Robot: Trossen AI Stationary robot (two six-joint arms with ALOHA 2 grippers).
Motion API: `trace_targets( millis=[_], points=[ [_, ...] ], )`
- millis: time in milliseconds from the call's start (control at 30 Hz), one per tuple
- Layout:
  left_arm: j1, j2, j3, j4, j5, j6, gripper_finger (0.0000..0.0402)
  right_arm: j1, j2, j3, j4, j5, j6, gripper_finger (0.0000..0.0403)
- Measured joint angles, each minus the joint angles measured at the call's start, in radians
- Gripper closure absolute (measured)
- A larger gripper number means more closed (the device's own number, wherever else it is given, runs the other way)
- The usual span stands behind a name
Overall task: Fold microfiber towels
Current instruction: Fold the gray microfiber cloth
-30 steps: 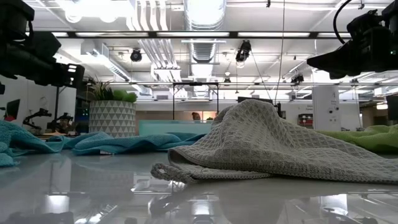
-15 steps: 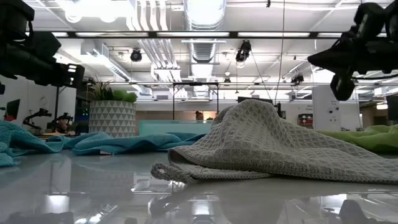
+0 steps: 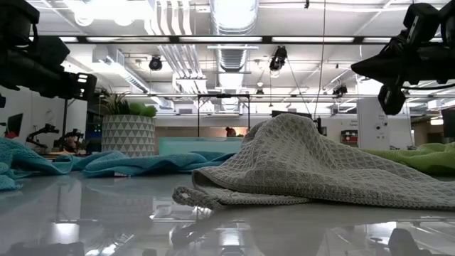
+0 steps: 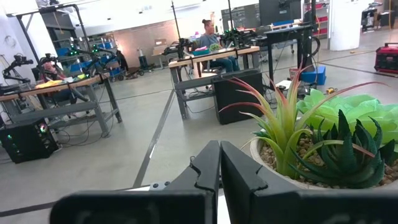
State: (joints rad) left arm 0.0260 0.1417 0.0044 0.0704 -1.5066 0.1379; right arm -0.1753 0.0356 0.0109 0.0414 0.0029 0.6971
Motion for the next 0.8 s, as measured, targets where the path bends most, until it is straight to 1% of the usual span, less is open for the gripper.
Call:
trace_targets(
  millis=[267,467,500,533,567,633,667,700,767,800],
  points=[
    [0.0,0.001,0.0,0.0,0.0,0.0,0.0402,-0.001,0.0,0.0,-0.018,-0.001,-0.007,0.0394],
    [0.0,0.0,0.0,0.001,0.001,-0.006,0.0402,-0.002,0.005,0.0,-0.028,-0.003,-0.094,0.0394],
    [0.0,0.0,0.0,0.012,0.009,-0.052,0.0402,-0.002,0.005,0.0,-0.028,-0.003,-0.095,0.0394],
    [-0.001,0.0,0.0,0.044,0.032,-0.155,0.0402,-0.002,0.005,0.0,-0.028,-0.003,-0.097,0.0394],
    [-0.004,-0.001,0.0,0.087,0.082,-0.307,0.0402,-0.002,0.005,0.0,-0.029,-0.003,-0.111,0.0394],
    [-0.006,-0.001,0.0,0.14,0.224,-0.616,0.0402,-0.002,0.005,0.0,-0.029,-0.003,-0.146,0.0394],
    [-0.007,-0.001,0.0,0.139,0.276,-0.718,0.0402,-0.002,0.005,0.0,-0.029,-0.003,-0.168,0.0394],
    [-0.006,0.001,0.0,0.14,0.301,-0.784,0.0402,-0.002,0.005,0.0,-0.03,-0.003,-0.192,0.0394],
    [-0.006,0.007,0.0,0.139,0.31,-0.844,0.0402,-0.002,0.005,0.0,-0.031,-0.003,-0.237,0.0394],
    [-0.006,0.009,0.0,0.138,0.346,-0.87,0.0402,-0.002,0.005,0.0,-0.031,-0.003,-0.255,0.0394]
  ],
)
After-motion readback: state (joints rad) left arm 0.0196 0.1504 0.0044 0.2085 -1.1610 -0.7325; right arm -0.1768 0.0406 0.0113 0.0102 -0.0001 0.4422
